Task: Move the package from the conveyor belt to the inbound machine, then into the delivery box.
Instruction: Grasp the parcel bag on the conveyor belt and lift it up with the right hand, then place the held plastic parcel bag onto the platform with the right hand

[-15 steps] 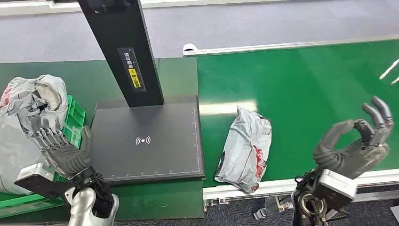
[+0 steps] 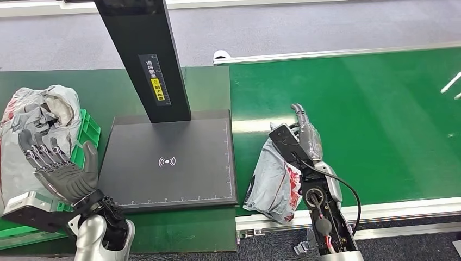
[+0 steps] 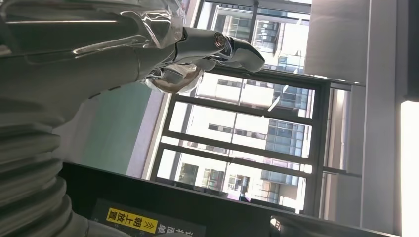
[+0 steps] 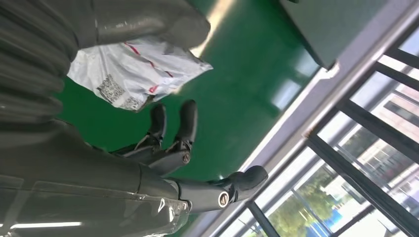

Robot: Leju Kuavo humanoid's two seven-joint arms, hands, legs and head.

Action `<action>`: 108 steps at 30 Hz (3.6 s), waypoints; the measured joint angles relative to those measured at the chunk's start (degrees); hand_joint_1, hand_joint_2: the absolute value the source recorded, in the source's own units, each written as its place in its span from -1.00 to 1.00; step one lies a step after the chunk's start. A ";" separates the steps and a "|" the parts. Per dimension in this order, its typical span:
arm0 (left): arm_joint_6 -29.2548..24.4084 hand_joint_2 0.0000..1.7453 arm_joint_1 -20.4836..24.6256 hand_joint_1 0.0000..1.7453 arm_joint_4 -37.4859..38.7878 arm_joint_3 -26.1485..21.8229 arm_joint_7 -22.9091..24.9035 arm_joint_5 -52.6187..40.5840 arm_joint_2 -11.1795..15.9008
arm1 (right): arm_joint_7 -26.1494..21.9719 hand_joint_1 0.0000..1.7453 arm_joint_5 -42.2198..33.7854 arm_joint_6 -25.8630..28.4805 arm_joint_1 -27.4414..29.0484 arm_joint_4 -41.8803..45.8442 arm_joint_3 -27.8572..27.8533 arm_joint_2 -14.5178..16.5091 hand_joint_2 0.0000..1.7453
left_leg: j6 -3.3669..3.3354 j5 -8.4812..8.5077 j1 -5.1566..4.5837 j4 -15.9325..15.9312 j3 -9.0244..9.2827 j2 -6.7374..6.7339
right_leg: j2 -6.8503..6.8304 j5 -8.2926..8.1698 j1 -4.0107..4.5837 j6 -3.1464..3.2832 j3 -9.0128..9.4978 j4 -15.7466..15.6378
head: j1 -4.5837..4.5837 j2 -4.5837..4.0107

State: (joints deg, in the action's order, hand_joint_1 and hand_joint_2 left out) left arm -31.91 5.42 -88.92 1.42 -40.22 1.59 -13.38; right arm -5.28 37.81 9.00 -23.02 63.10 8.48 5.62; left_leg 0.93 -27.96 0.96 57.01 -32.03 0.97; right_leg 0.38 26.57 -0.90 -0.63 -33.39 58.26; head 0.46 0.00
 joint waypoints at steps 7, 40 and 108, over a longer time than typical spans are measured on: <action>0.04 1.00 0.00 -1.00 0.05 0.09 0.00 0.03 0.16 | -0.03 -0.85 0.09 -0.02 -1.67 -5.46 0.00 -0.26 1.00 | 0.01 -0.02 0.00 0.00 -0.14 -0.02 | 0.01 0.00 0.00 0.00 -0.16 -0.01 | 0.00 0.00; 4.59 1.00 6.20 -1.00 14.20 2.21 0.00 1.45 0.35 | 8.87 -1.00 6.41 -20.27 -11.65 -41.69 1.41 -3.09 -1.00 | 0.01 -0.11 -0.01 0.03 0.69 -0.06 | 0.10 0.06 0.00 -0.03 0.56 -0.14 | 0.00 0.00; -7.48 1.00 1.05 -1.00 -0.57 3.03 0.00 -3.14 1.53 | -22.53 1.00 -3.78 0.02 1.69 5.41 -1.04 -1.39 1.00 | -0.03 -0.02 0.00 0.01 -0.12 -0.30 | 0.34 -0.13 0.00 -0.05 -0.08 -0.14 | 0.01 0.00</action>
State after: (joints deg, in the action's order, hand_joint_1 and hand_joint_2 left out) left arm -39.39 6.48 -89.50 4.45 -40.22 -1.55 -11.85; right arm -27.81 34.03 9.02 -21.33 68.51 7.44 4.23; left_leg 0.90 -27.97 0.96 57.02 -32.16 0.67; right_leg 0.73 26.44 -0.90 -0.69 -33.47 58.12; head 0.47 0.00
